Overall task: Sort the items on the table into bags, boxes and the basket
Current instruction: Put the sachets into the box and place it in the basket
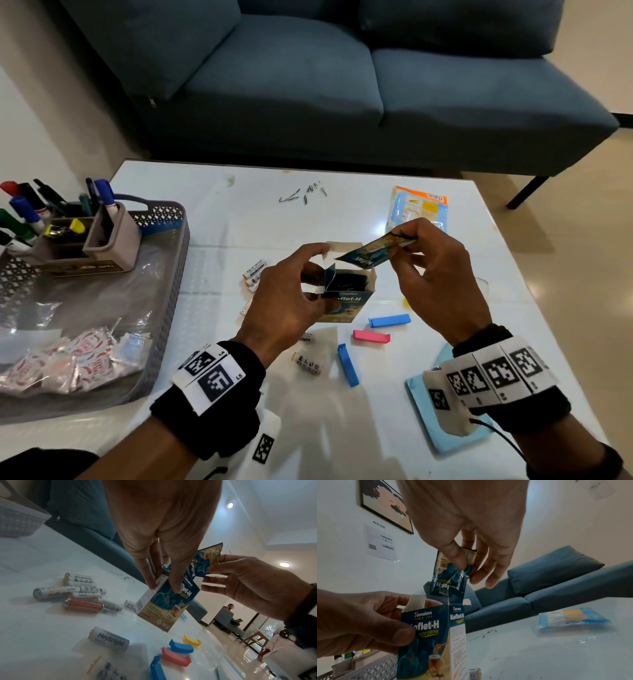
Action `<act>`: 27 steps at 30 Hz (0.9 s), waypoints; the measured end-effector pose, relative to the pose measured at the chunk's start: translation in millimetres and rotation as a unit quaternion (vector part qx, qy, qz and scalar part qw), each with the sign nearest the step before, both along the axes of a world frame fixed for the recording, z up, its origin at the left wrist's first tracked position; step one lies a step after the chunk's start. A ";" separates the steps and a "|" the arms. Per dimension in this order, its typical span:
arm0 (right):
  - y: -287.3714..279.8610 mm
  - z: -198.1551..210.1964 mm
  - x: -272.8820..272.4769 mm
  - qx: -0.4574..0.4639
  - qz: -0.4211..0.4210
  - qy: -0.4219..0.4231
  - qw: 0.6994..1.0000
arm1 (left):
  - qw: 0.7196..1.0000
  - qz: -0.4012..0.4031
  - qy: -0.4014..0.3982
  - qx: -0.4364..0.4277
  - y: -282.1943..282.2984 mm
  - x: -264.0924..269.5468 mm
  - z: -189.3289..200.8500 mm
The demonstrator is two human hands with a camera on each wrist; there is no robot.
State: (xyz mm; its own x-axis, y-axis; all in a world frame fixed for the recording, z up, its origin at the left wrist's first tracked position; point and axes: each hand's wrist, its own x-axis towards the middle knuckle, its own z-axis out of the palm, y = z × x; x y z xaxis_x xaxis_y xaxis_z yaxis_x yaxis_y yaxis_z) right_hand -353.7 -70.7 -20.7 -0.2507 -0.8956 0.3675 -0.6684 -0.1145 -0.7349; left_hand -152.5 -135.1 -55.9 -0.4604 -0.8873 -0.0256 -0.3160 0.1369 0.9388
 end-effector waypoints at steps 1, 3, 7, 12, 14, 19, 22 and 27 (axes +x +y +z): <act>0.3 0.5 0.3 0.002 0.007 -0.002 1.000 | 1.000 -0.001 -0.003 -0.008 0.5 0.1 0.5; 0.2 1.4 1.0 -0.003 0.017 -0.006 1.000 | 1.000 -0.003 -0.006 -0.028 1.7 -0.2 2.1; 0.1 2.1 2.9 0.001 0.035 -0.007 0.999 | 0.999 0.009 0.003 -0.048 2.0 0.0 2.9; 3.8 -2.8 5.8 0.019 0.032 0.082 0.996 | 0.998 0.019 0.009 -0.064 1.4 0.8 3.2; 4.7 -3.0 6.1 0.010 0.027 0.125 0.992 | 0.998 0.020 0.003 -0.067 1.3 0.5 3.9; 3.4 0.1 8.9 0.015 0.068 0.226 0.972 | 0.996 0.005 -0.026 -0.086 4.6 1.6 10.3; 2.5 -3.4 17.9 0.030 0.098 0.271 0.957 | 0.992 -0.010 -0.031 -0.119 10.0 1.3 19.0; 2.2 -2.3 28.5 0.021 0.065 0.190 0.979 | 0.997 0.017 -0.008 -0.079 14.7 2.3 29.7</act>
State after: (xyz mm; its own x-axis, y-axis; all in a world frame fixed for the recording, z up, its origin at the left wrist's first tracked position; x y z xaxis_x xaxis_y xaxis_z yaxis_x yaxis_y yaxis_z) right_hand -325.1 -68.5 -23.0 0.0142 -0.9272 0.3743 -0.8761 -0.1919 -0.4422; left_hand -150.2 -120.3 -26.2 -0.4307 -0.8960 0.1086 -0.3382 0.2717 0.9010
